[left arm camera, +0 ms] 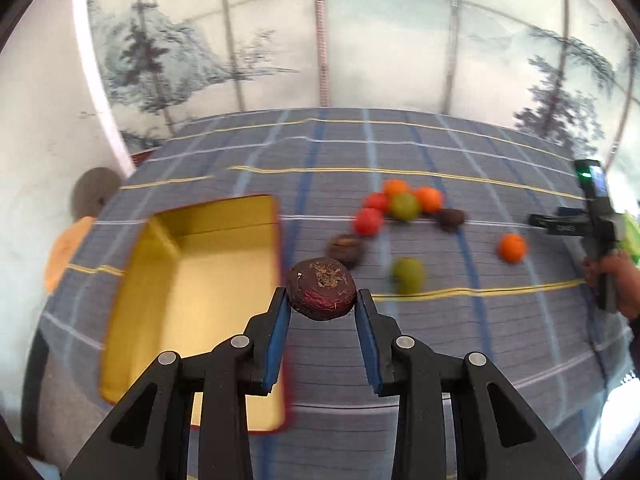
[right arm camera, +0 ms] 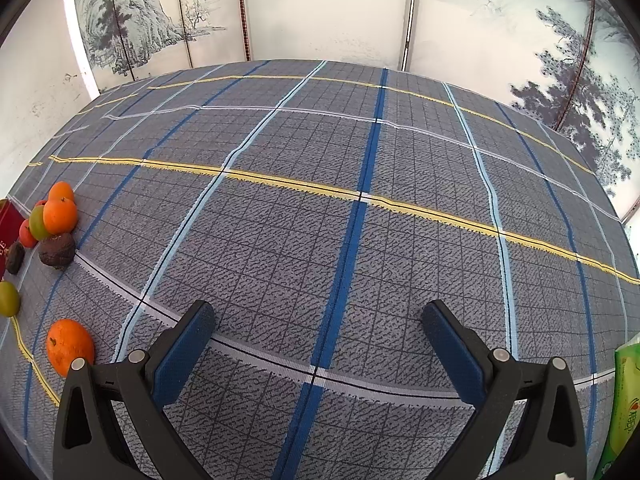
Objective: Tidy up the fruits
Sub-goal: 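Carry the dark brown fruit over the toffee tin and release it with the left gripper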
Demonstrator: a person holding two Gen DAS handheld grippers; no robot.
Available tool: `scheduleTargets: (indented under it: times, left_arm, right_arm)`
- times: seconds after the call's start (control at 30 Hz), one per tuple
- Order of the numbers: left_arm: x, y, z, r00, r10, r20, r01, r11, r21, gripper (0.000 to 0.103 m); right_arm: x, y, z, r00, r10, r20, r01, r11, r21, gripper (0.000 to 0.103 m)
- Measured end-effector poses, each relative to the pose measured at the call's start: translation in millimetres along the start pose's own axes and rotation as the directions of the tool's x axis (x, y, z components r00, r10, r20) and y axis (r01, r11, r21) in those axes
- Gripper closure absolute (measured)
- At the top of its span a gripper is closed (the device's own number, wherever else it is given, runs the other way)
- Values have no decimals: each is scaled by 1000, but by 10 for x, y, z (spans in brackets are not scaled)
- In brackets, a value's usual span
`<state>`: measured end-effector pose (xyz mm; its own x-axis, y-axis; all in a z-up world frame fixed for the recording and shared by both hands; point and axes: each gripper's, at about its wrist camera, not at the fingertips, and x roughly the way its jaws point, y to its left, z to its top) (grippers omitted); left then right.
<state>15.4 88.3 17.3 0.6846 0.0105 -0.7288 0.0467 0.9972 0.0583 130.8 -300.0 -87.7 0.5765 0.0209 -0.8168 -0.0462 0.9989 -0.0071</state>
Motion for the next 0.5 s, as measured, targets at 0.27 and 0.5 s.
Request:
scheduleTargets:
  times: [0.27, 0.5]
  left_arm:
    - [186, 485, -2, 991, 134, -17, -133, 991, 30, 69]
    - [476, 832, 126, 981, 186, -59, -184, 982, 29, 69]
  right_arm:
    - [0, -1, -1, 1000, 0, 0, 0, 1000, 0, 0]
    - [0, -5, -1, 1000, 1, 0, -1, 1000, -1, 0]
